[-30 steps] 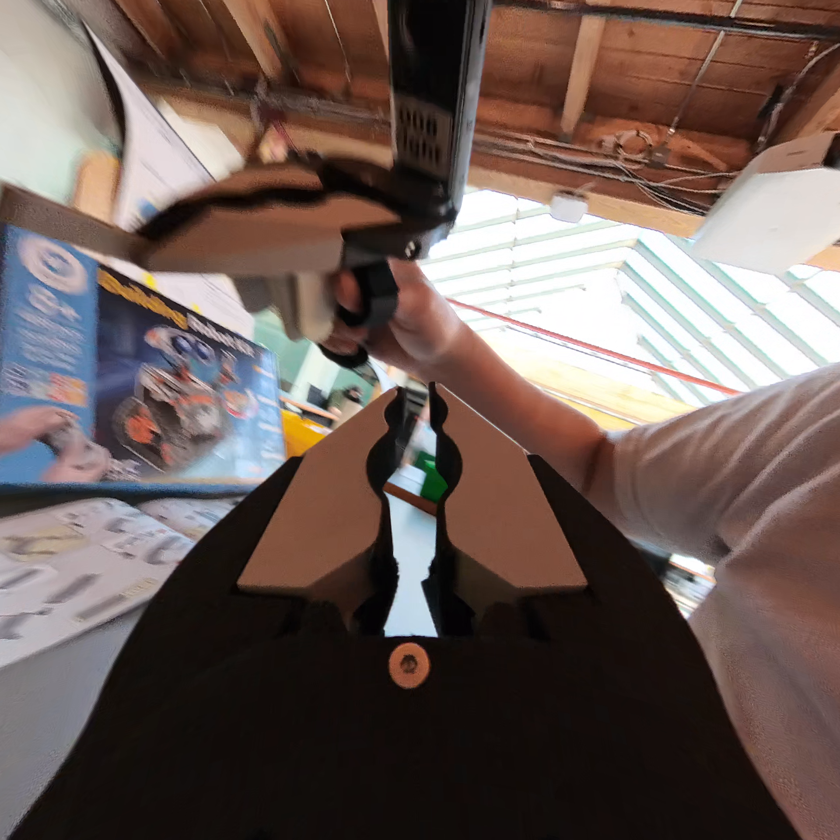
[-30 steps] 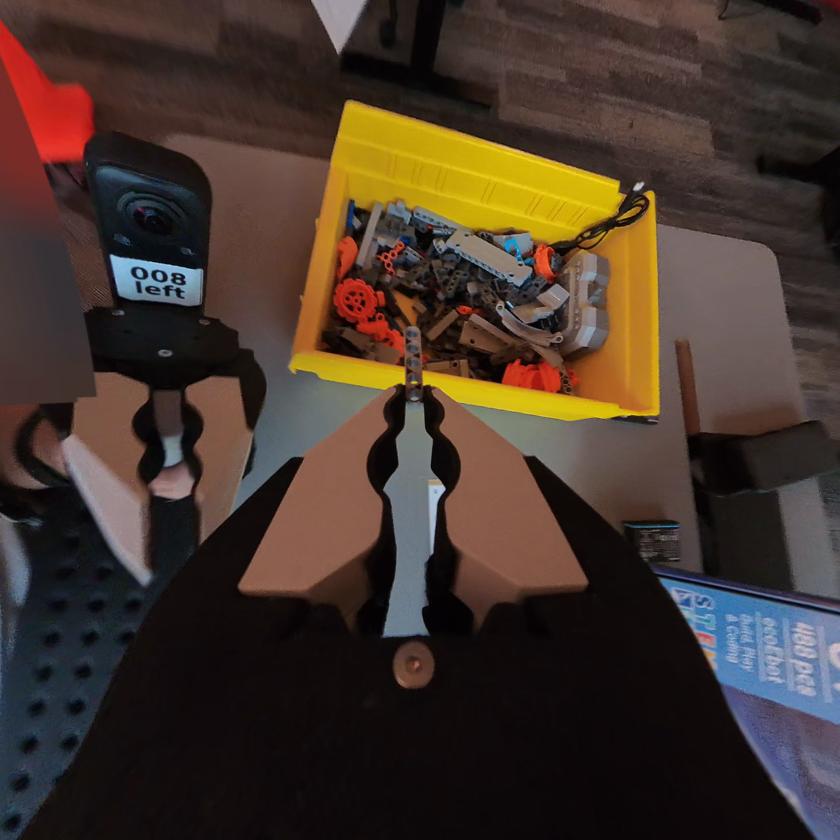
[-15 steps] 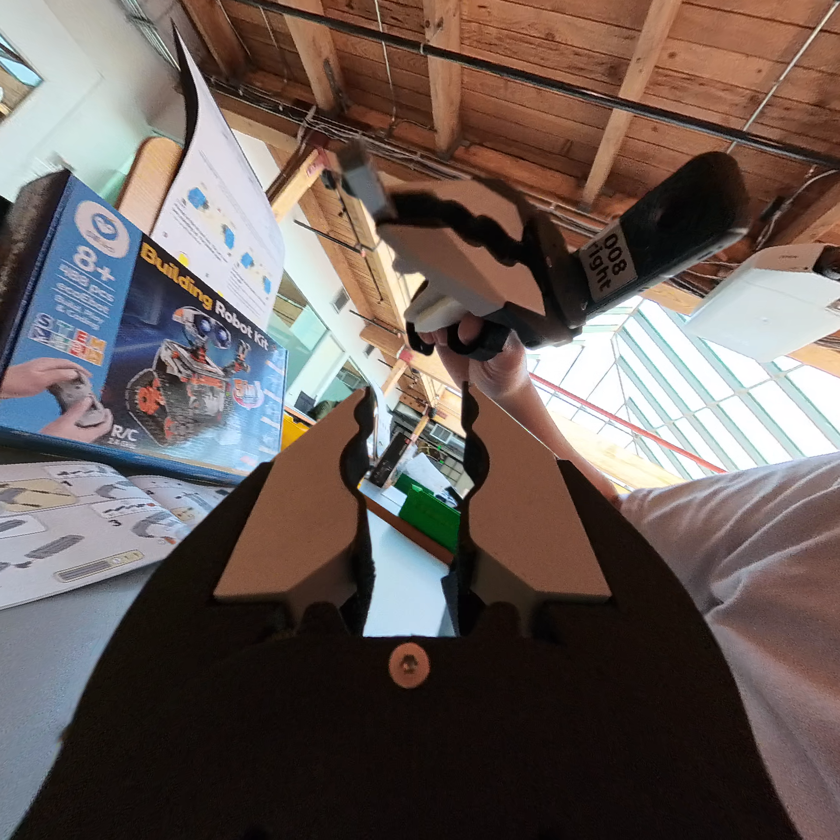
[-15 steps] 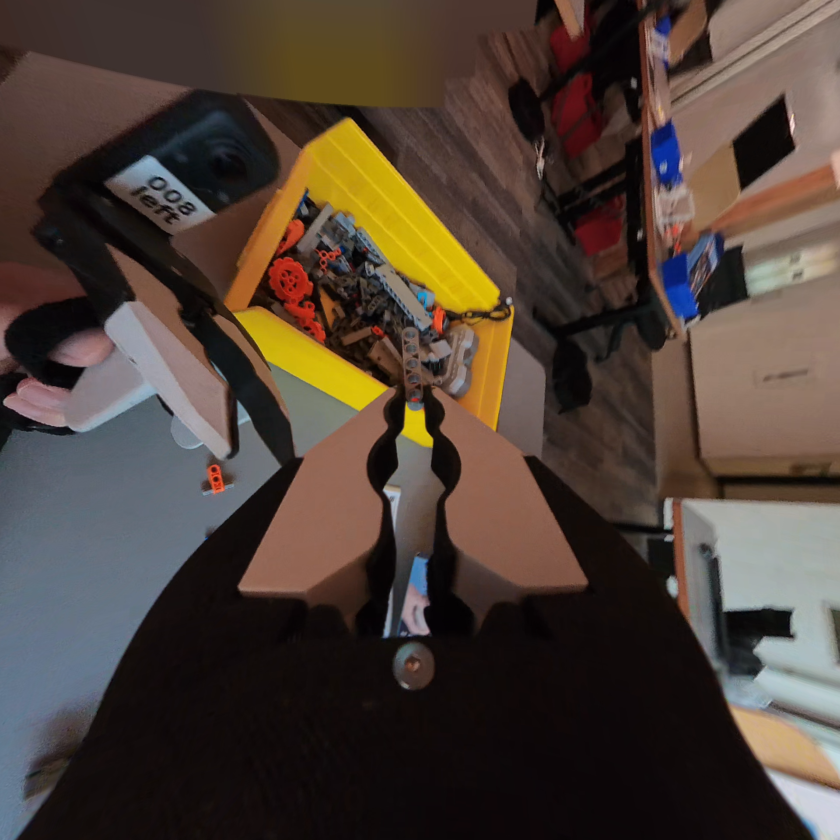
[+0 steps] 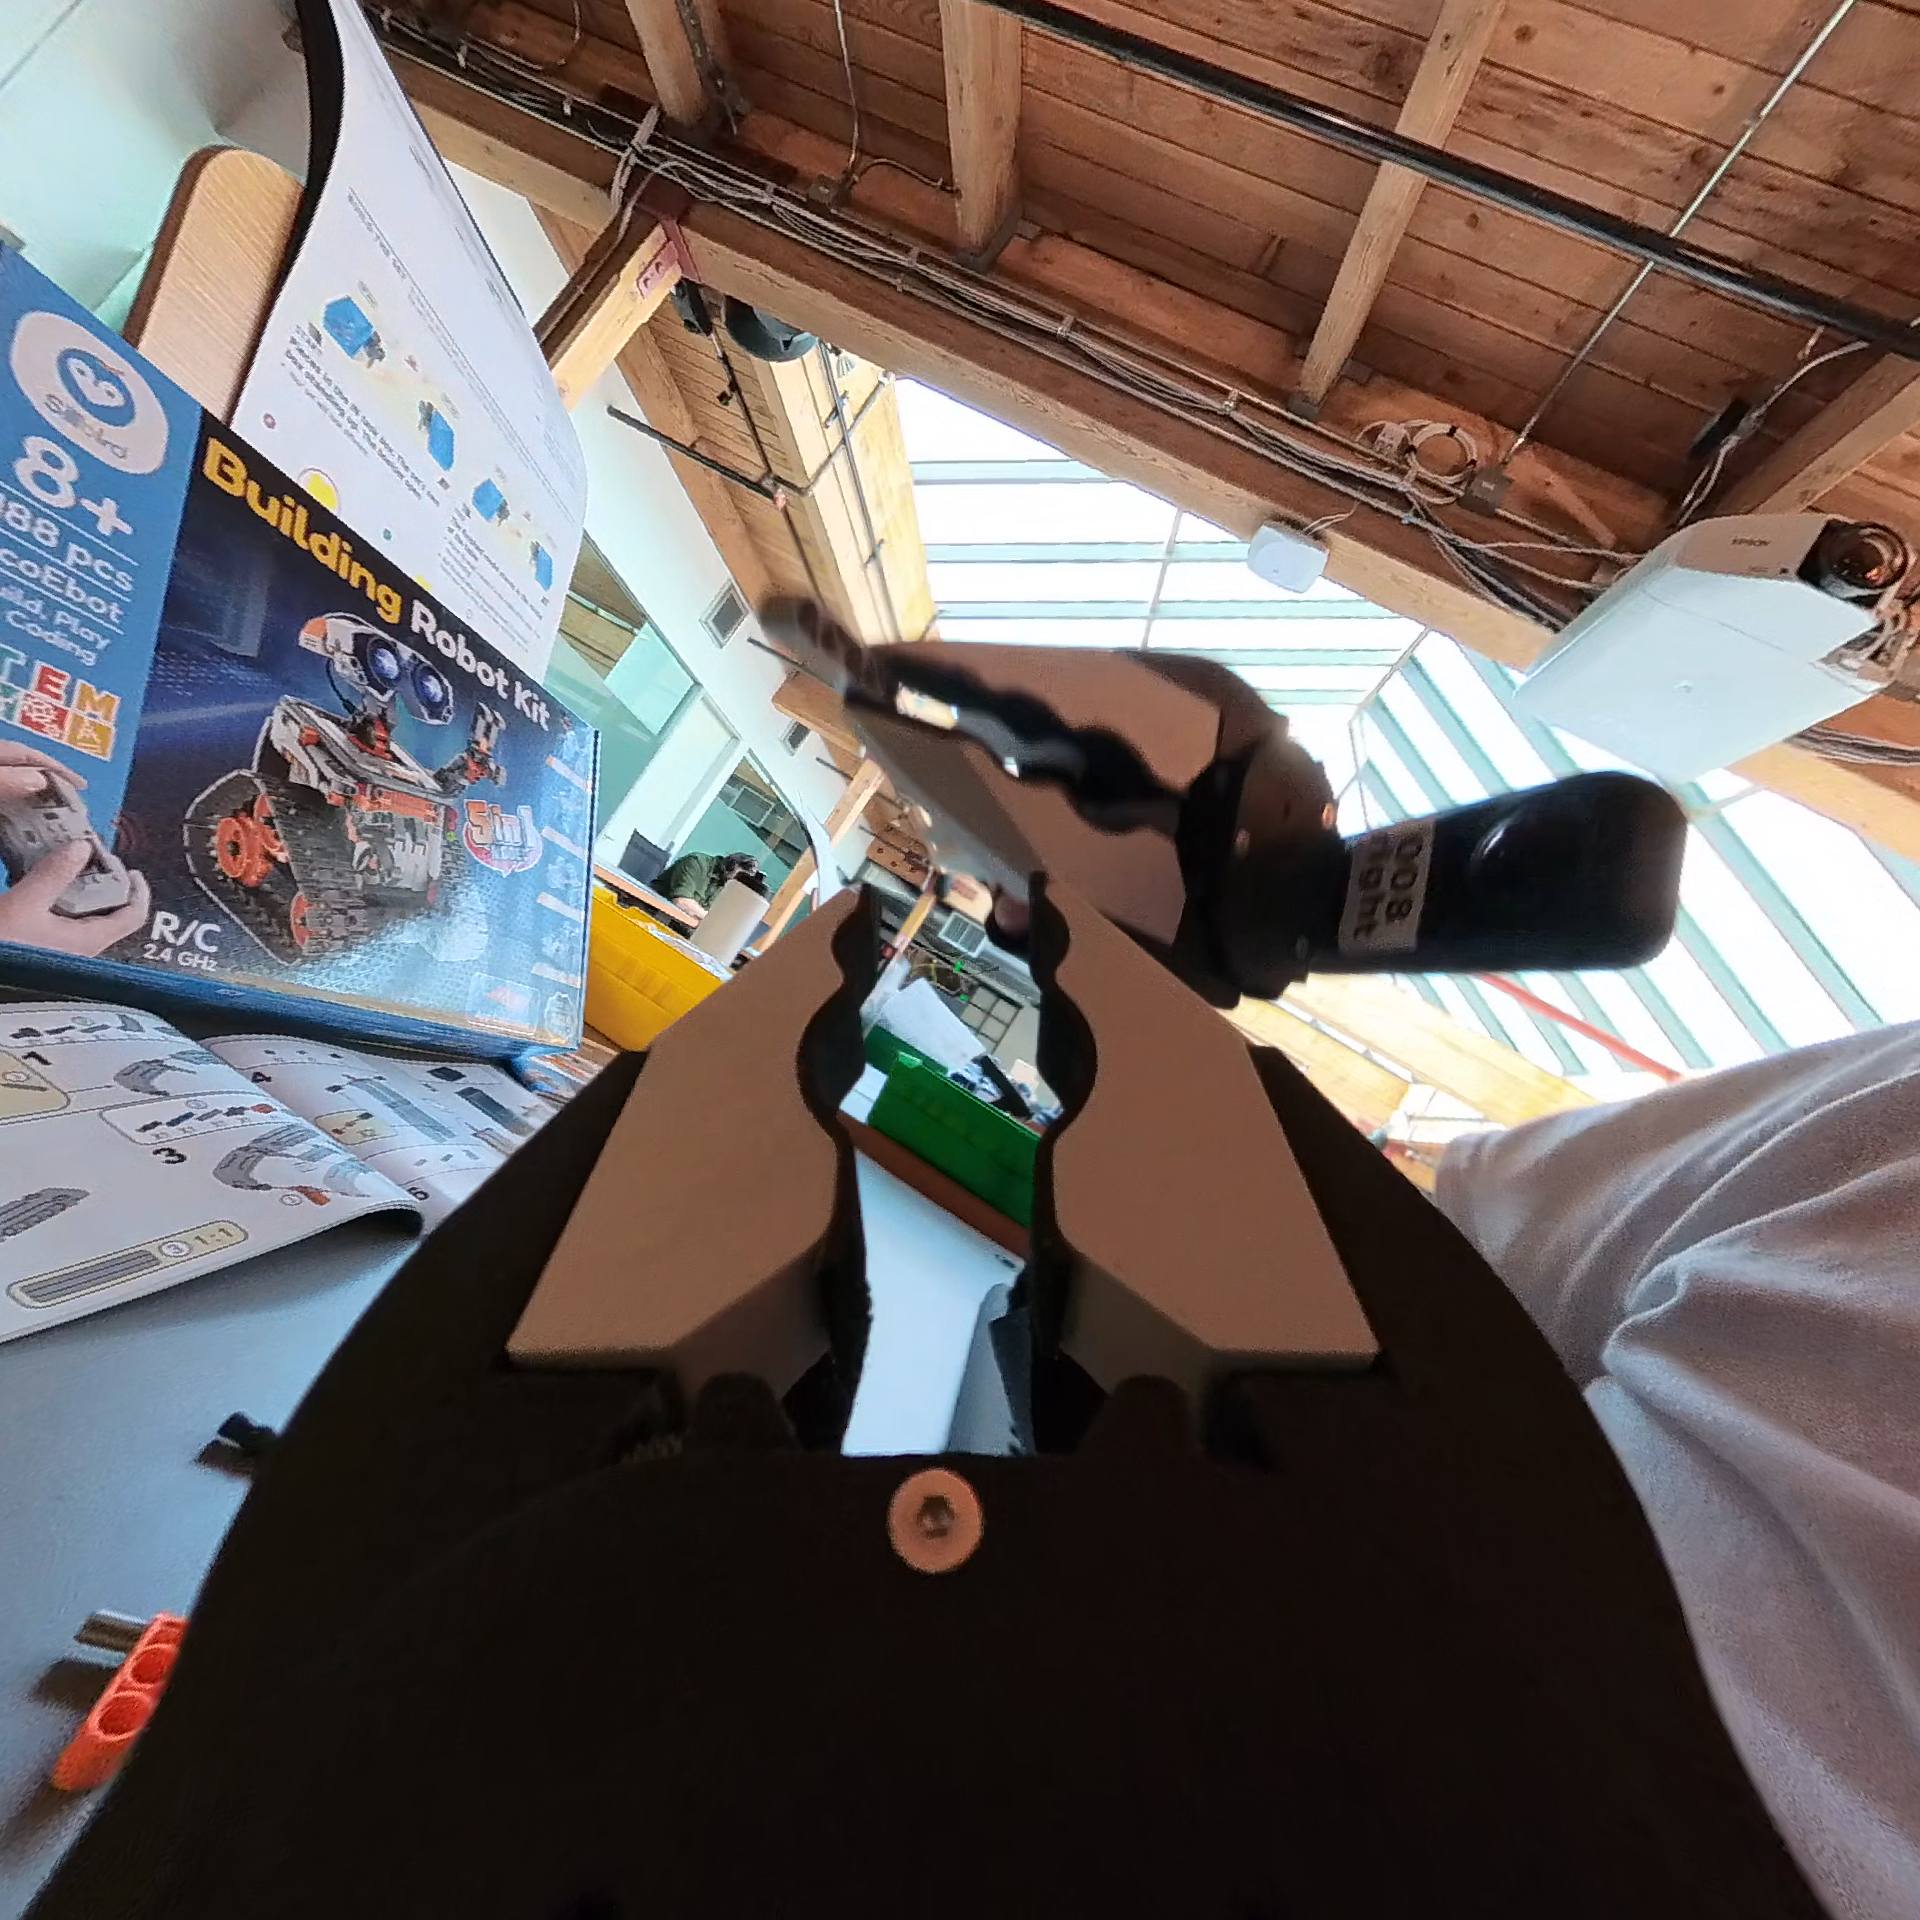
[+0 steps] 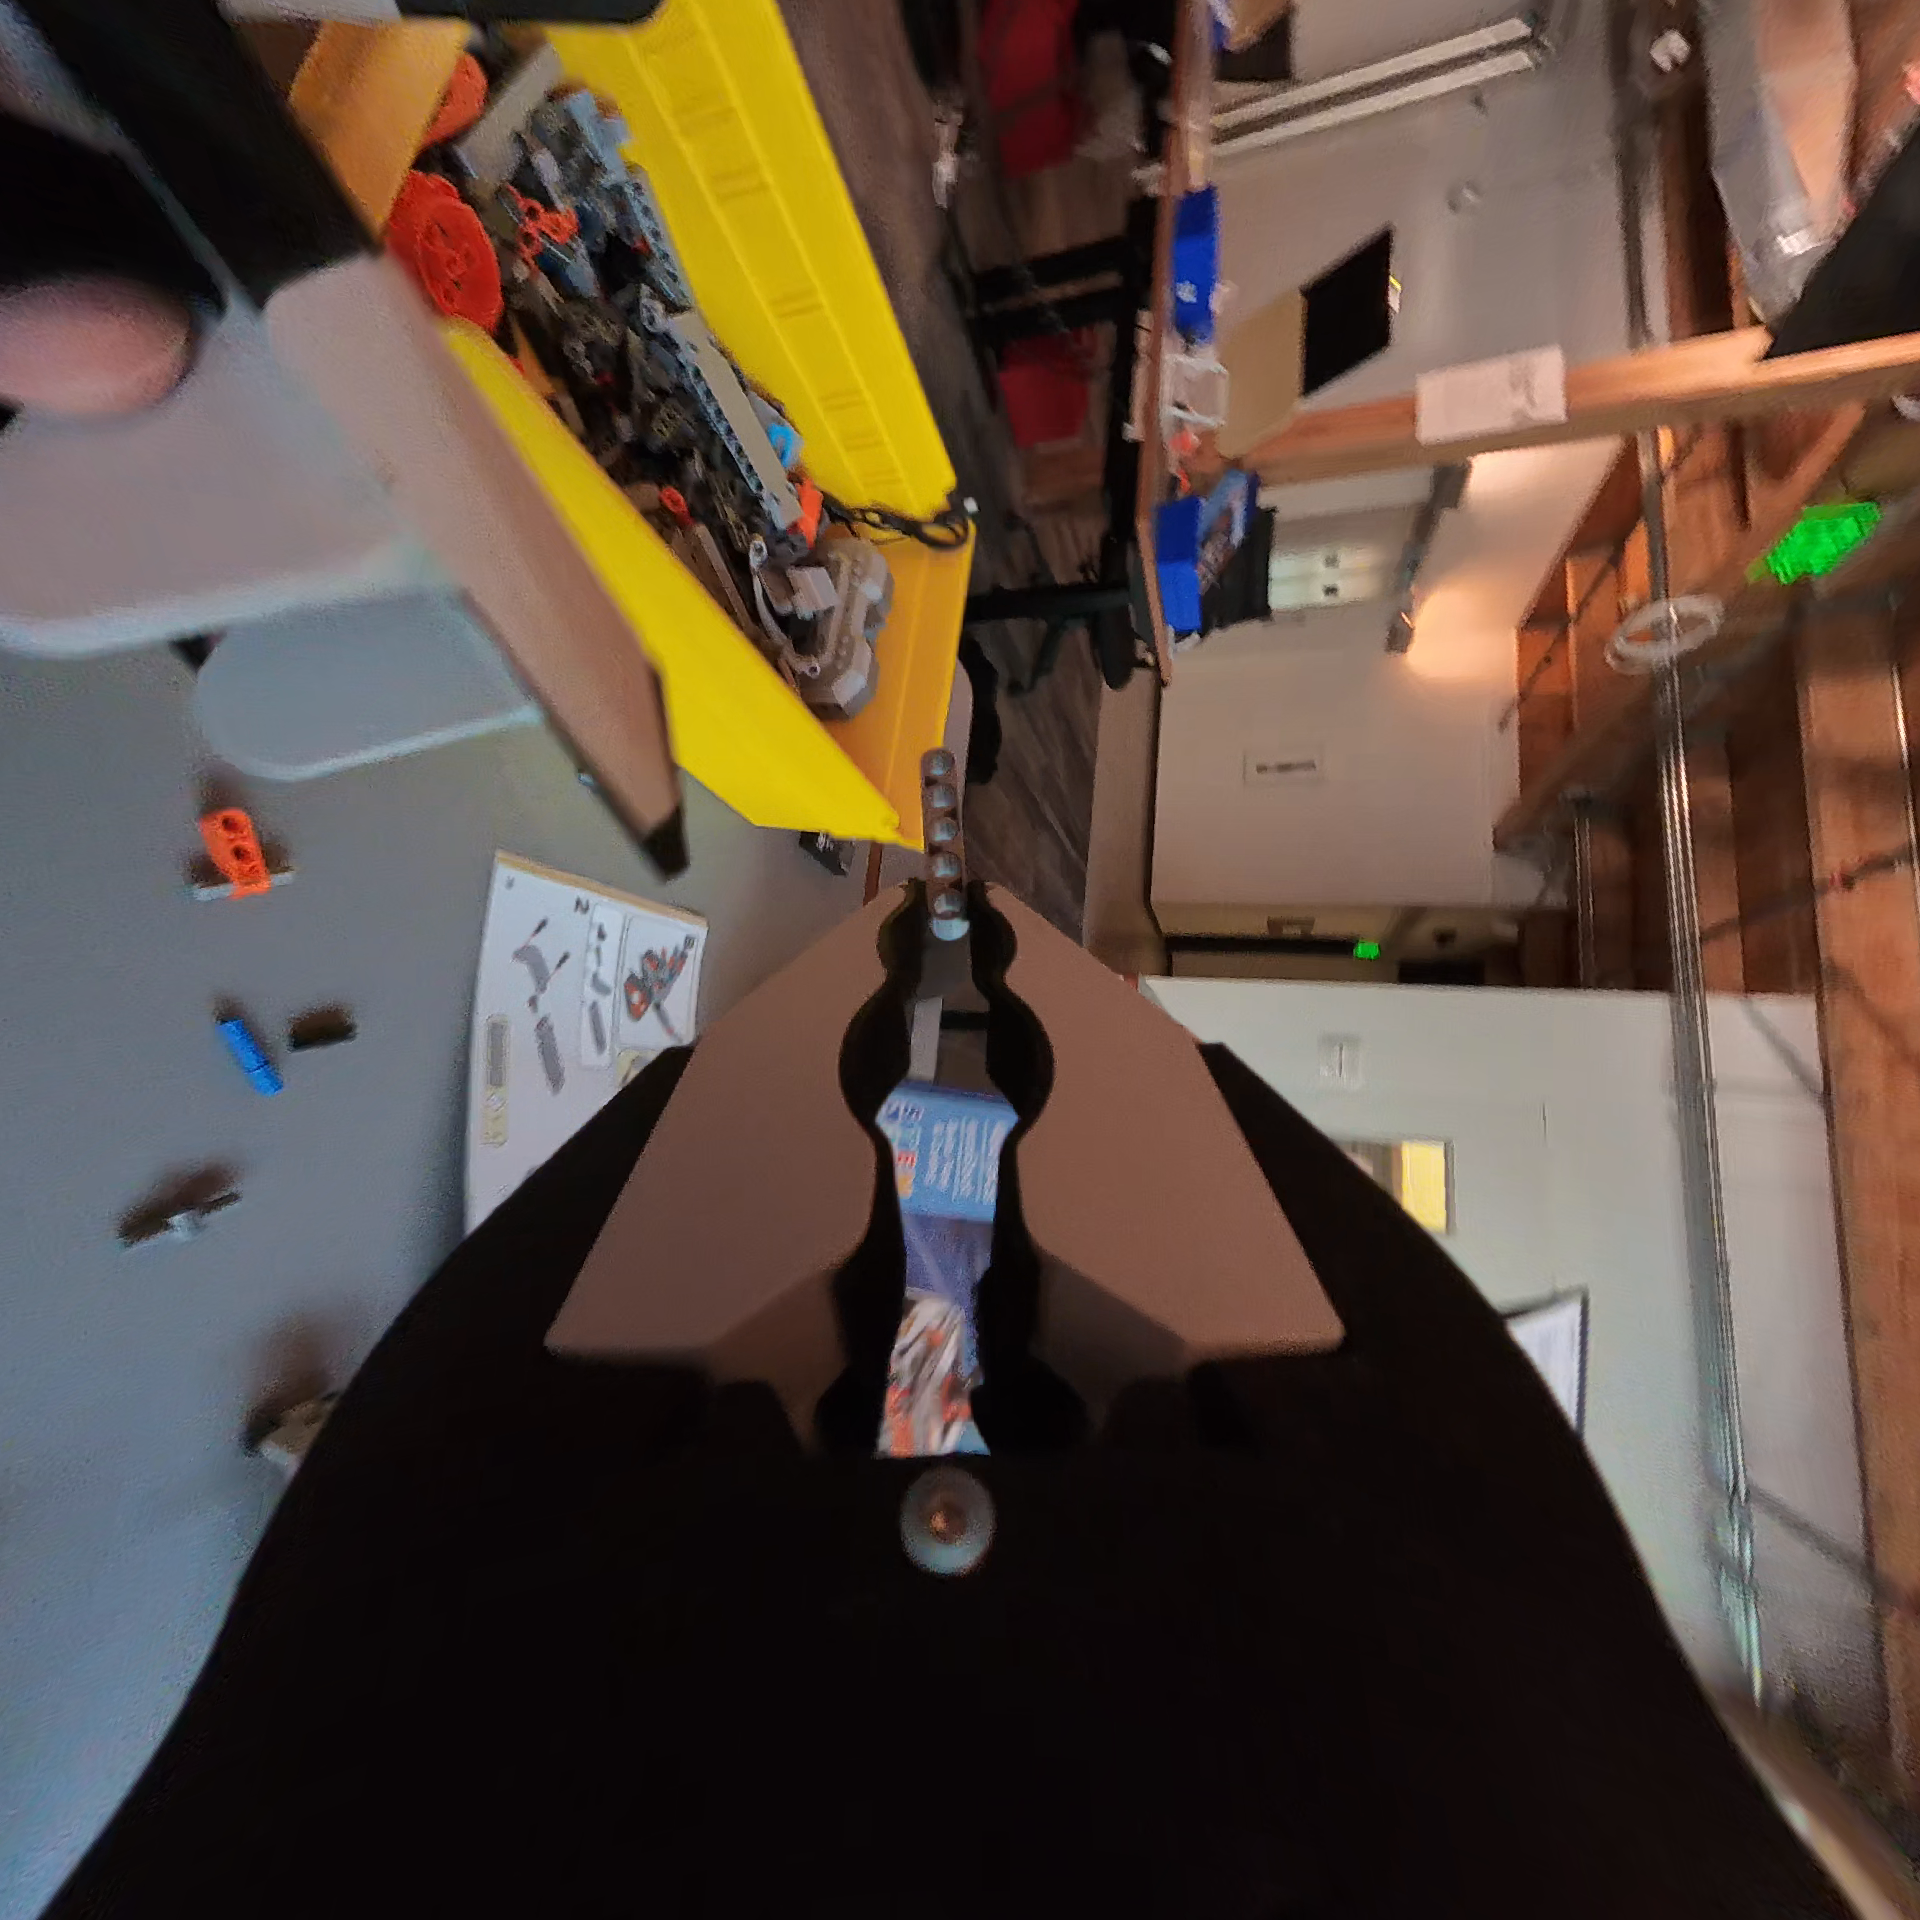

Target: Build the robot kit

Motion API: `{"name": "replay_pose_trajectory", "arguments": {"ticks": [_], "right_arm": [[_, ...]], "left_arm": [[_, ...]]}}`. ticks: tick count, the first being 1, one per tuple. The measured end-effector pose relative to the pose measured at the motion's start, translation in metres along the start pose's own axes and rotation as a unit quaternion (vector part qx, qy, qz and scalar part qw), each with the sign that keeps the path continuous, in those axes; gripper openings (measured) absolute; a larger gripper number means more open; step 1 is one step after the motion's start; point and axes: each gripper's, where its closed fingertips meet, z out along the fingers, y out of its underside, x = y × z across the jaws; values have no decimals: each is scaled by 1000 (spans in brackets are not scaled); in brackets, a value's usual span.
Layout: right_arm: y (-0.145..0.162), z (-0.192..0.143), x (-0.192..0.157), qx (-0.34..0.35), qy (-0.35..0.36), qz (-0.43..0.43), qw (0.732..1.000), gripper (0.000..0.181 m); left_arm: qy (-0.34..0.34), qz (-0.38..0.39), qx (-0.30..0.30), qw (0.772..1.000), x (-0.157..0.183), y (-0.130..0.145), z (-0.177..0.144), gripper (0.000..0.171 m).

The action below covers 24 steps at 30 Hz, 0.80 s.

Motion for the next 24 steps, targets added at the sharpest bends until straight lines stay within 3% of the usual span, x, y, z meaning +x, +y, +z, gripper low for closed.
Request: {"name": "replay_pose_trajectory", "arguments": {"ticks": [4,9,14,20,22,24], "right_arm": [[50,-41,-25,-42,13,109,993,7],[104,-98,-34,-29,25,316,948,7],[125,-155,-39,1,58,334,941,7],[151,-187,-58,14,55,324,945,7],[157,-190,-59,39,53,346,936,7],[155,-191,-53,105,43,406,907,7]], "left_arm": [[-18,26,-28,999,-2,10,5,26],[-52,60,-82,993,-12,29,11,26],[-60,33,-93,993,-21,35,9,24],[-132,91,-127,979,-41,46,2,19],[-172,80,-132,973,-51,46,-6,17],[-198,58,-115,972,-50,42,-12,17]]}}
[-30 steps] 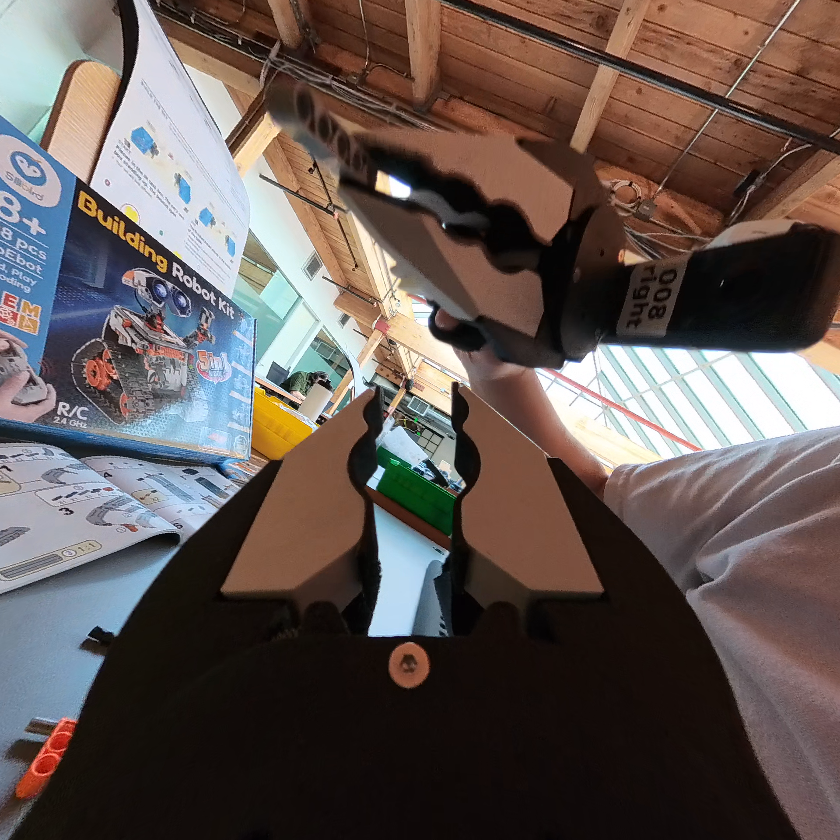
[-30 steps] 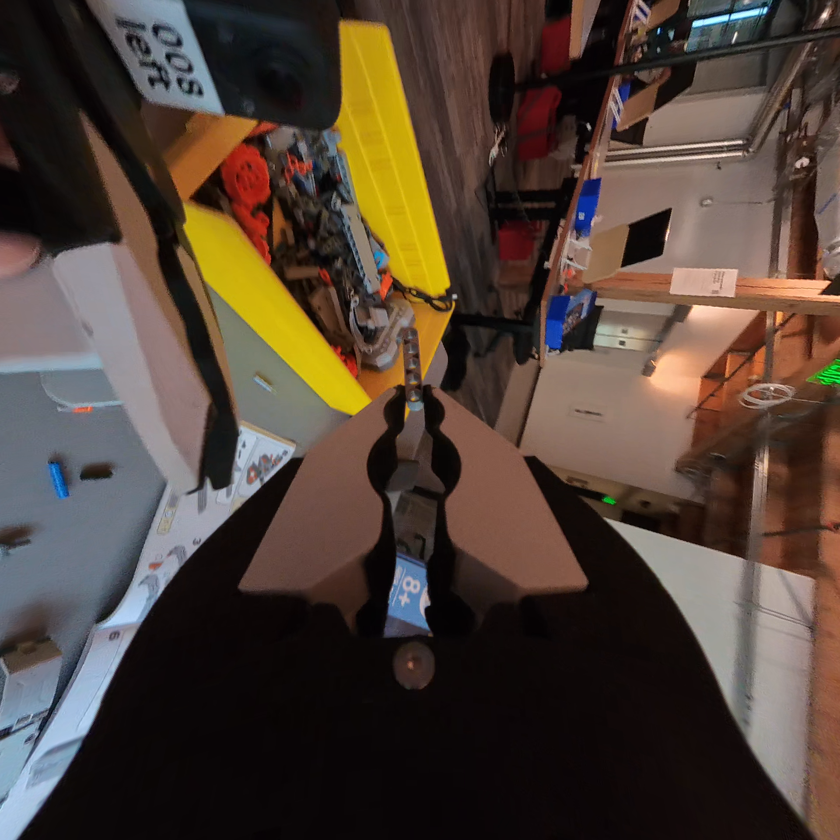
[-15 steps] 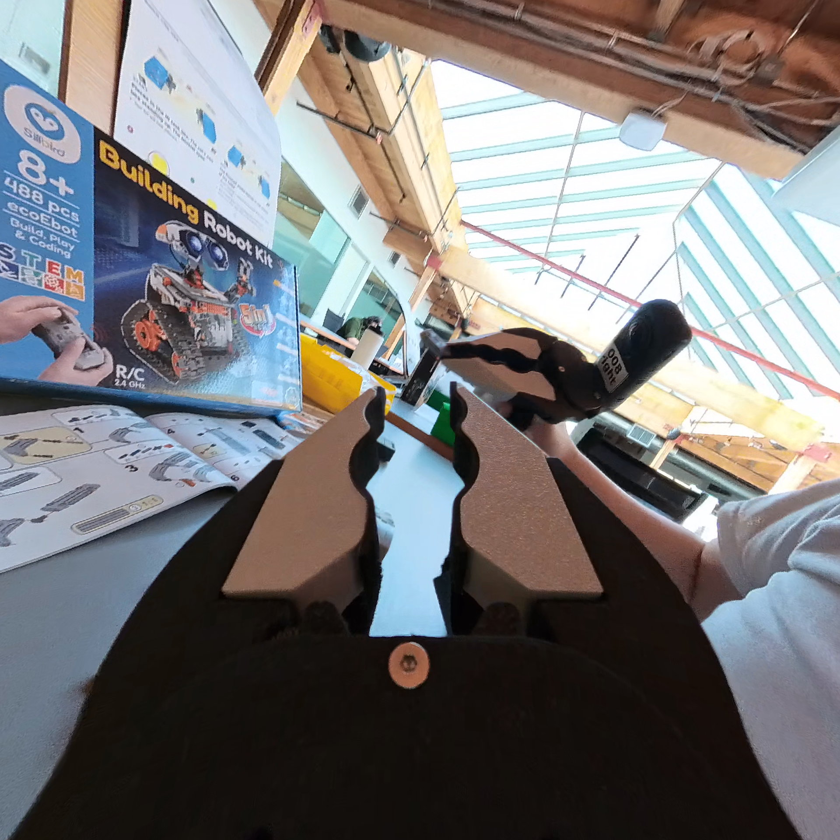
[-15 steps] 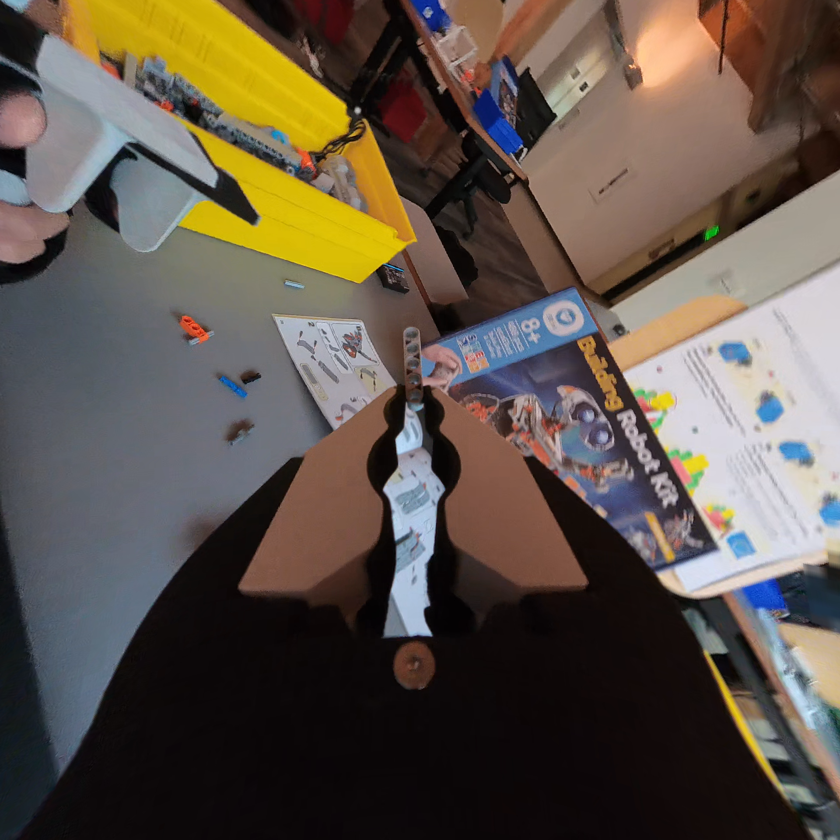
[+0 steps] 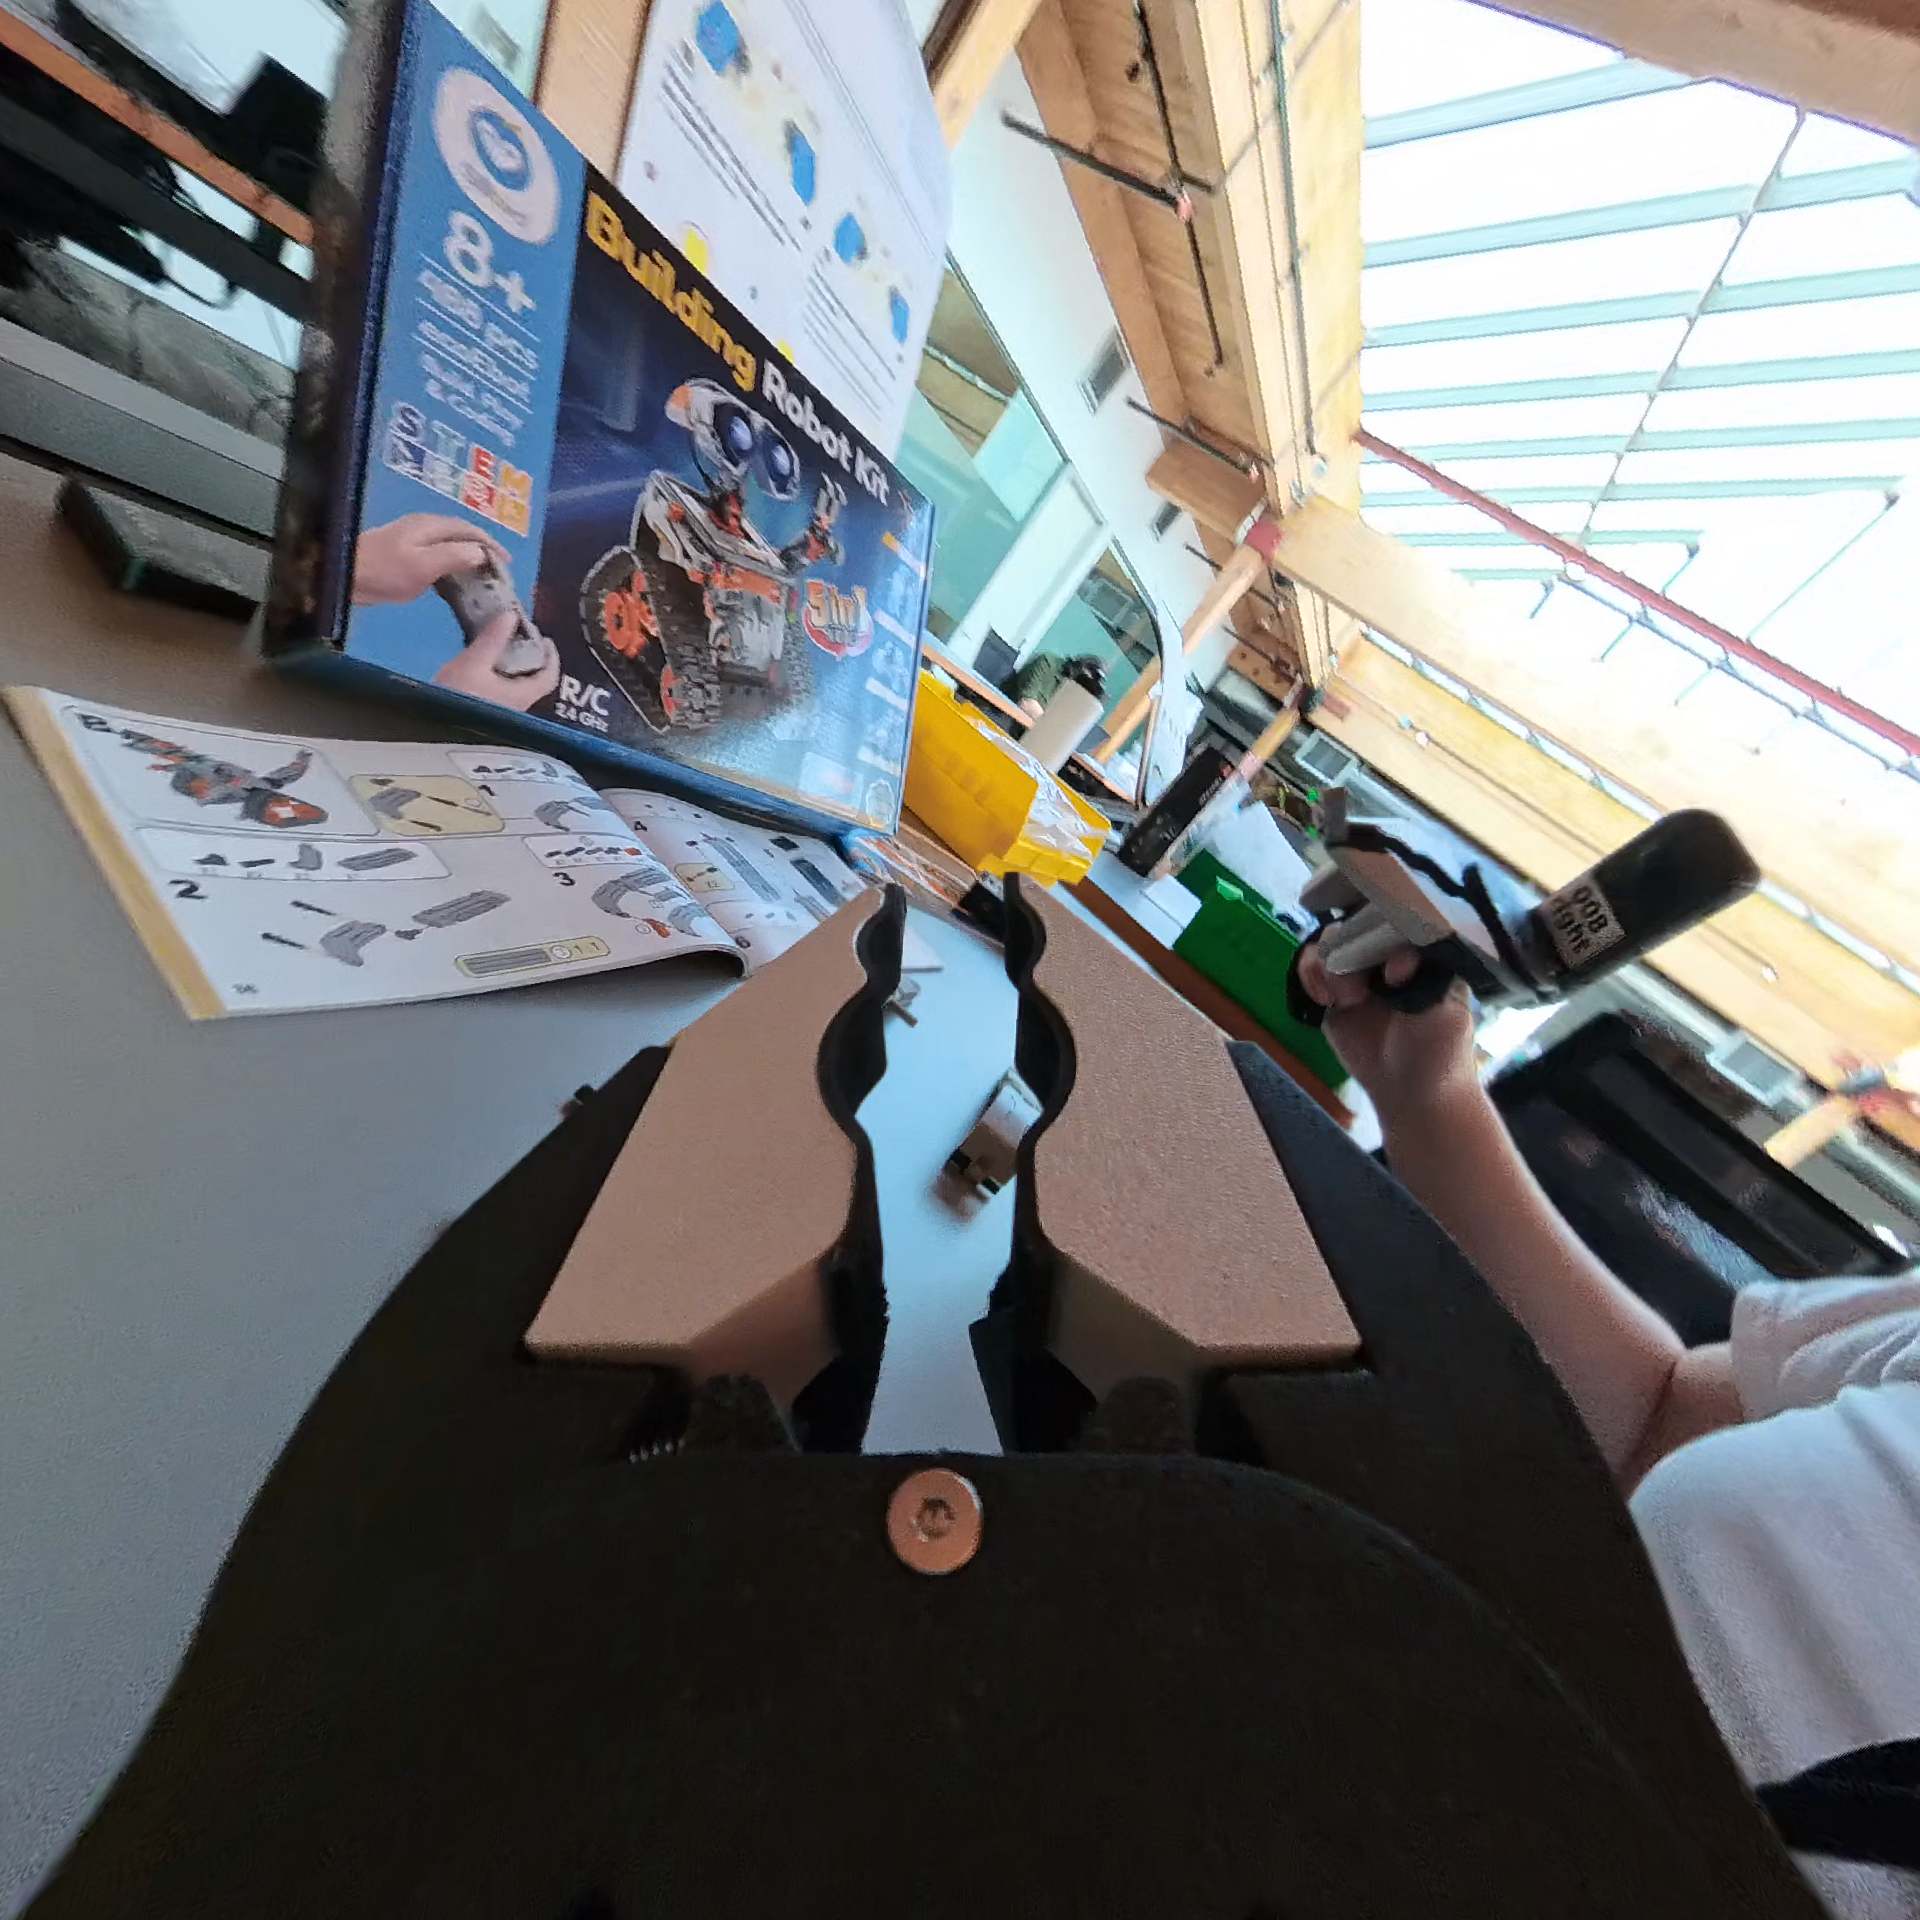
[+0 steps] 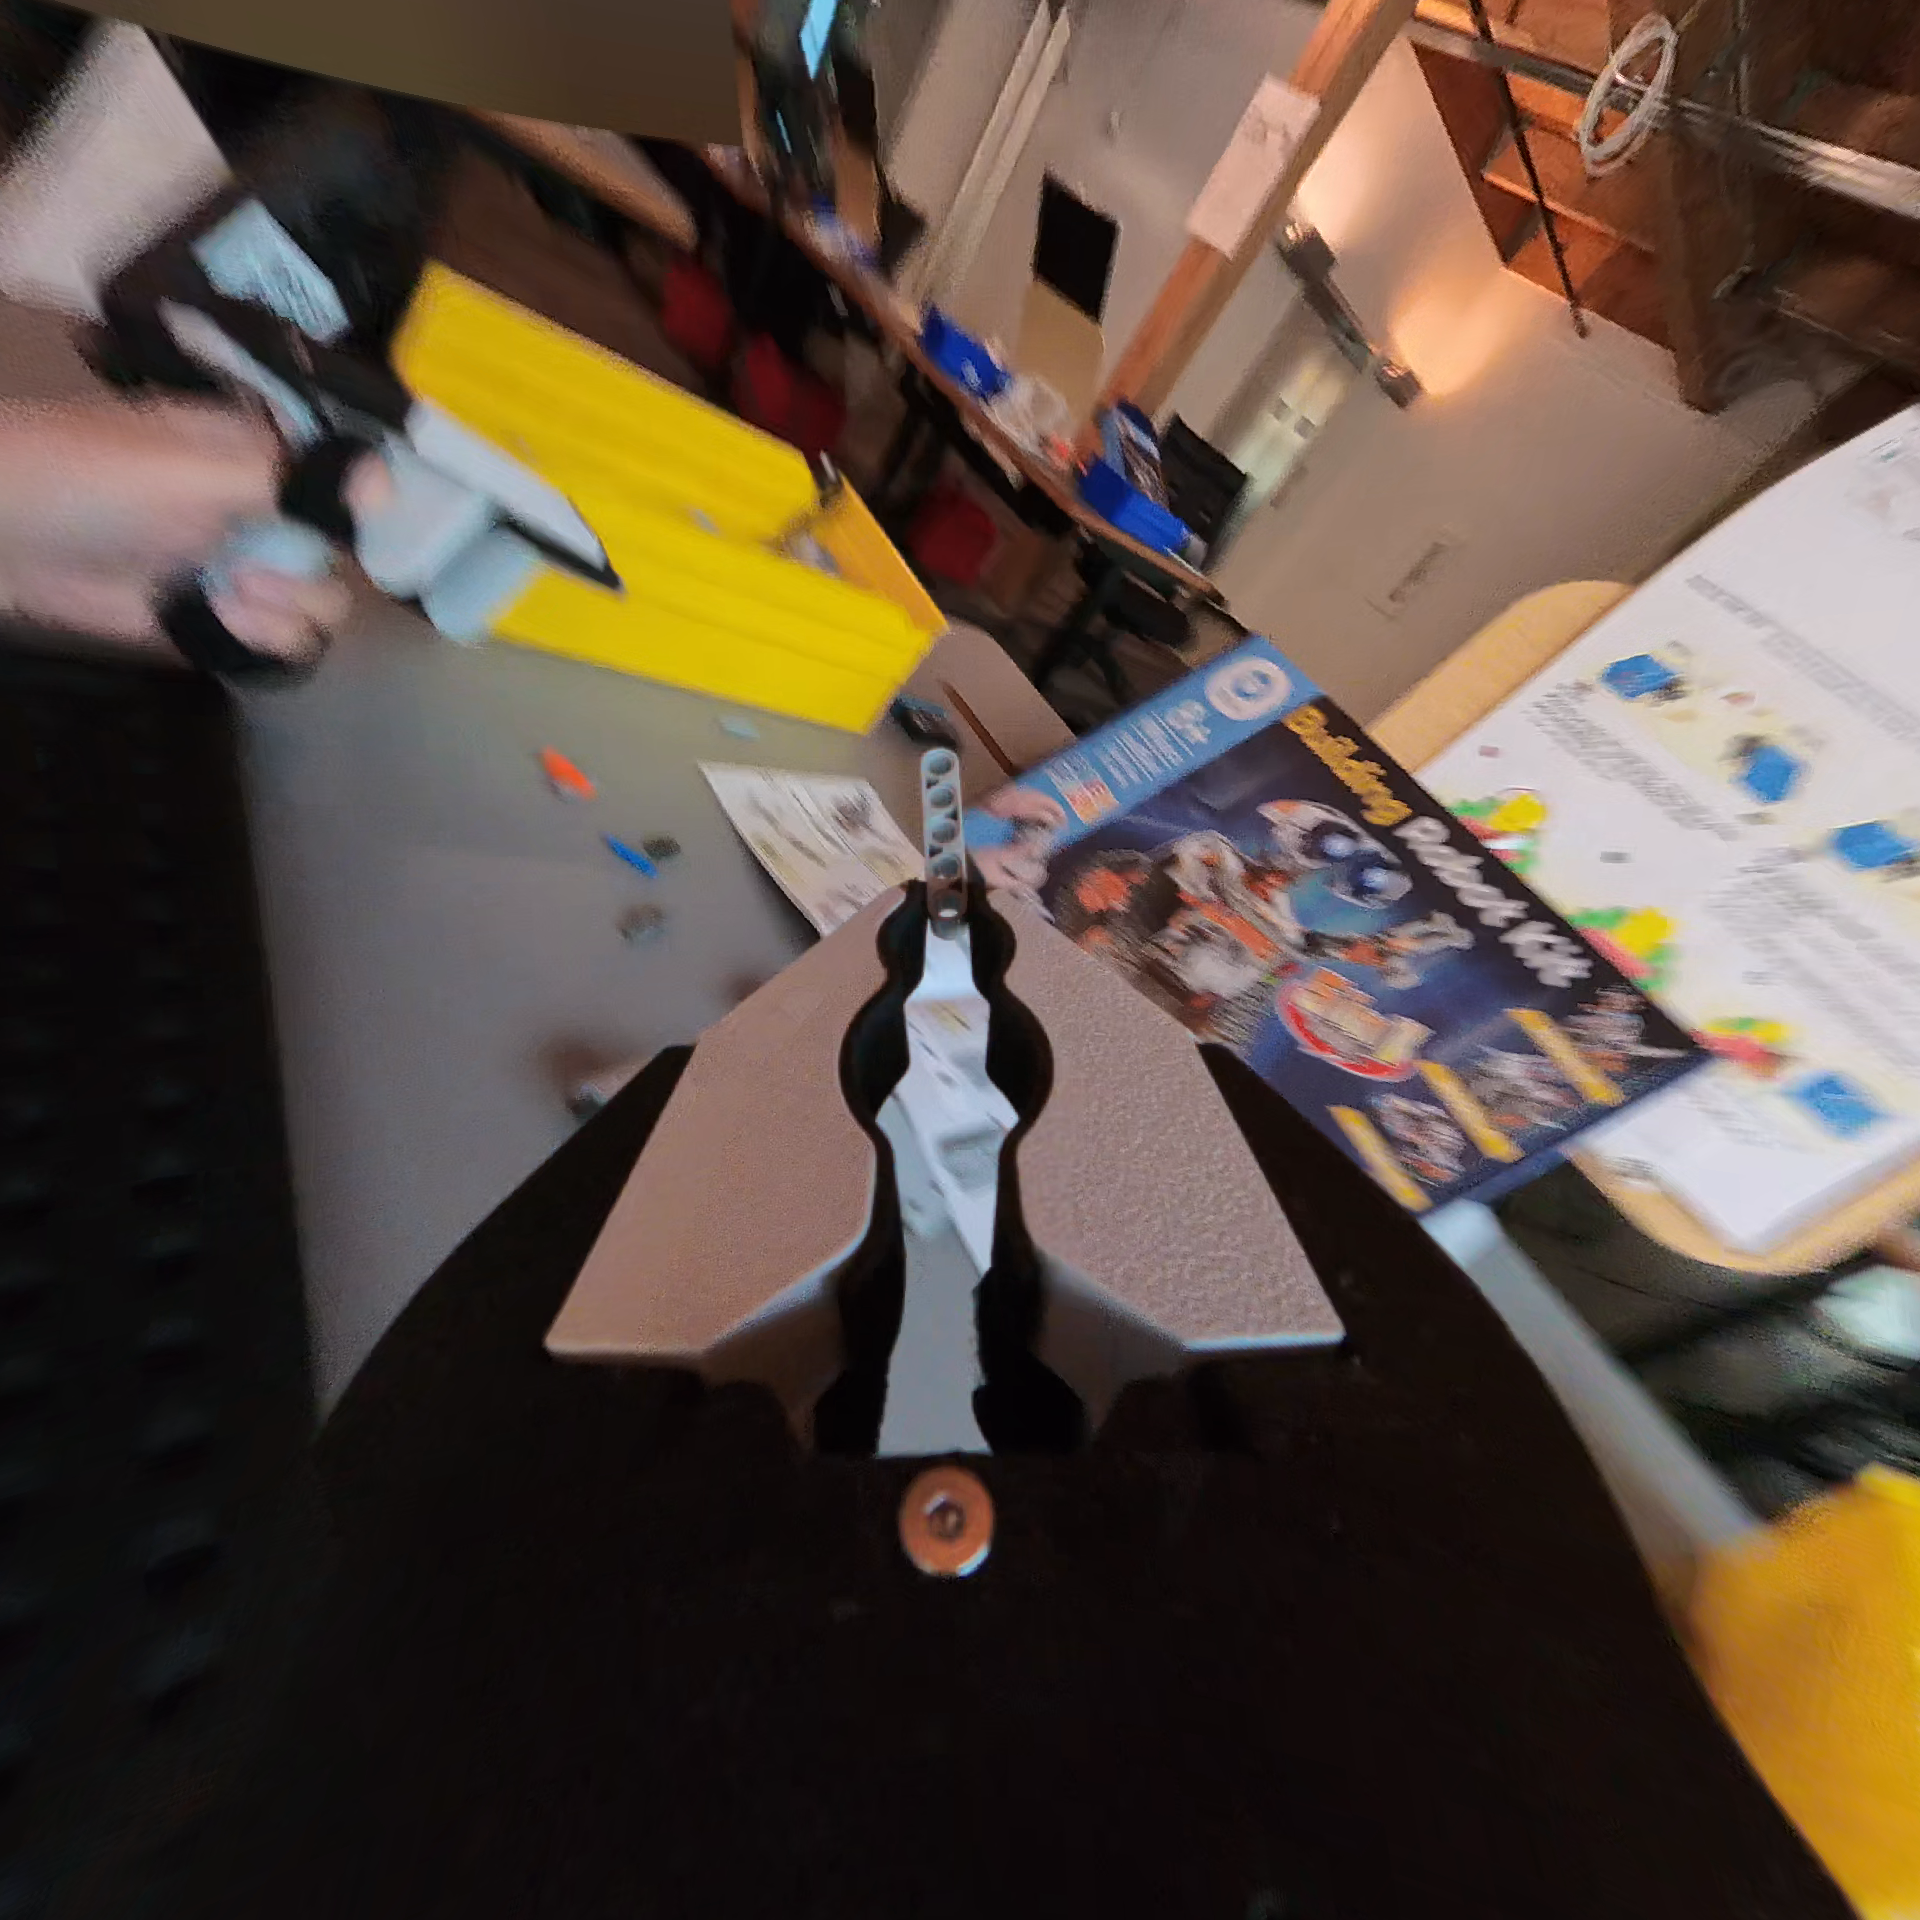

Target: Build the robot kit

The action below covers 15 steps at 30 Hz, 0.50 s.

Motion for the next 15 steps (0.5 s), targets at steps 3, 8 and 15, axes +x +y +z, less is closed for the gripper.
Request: {"name": "replay_pose_trajectory", "arguments": {"ticks": [3,8,15], "right_arm": [[-26,0,13,121,-64,123,983,7],[-15,30,75,151,-12,64,986,7],[35,48,47,172,-9,167,971,6]], "left_arm": [[-45,13,44,998,3,-4,-11,16],[-108,124,31,986,15,6,-6,12],[-92,100,-19,991,29,30,30,14]]}}
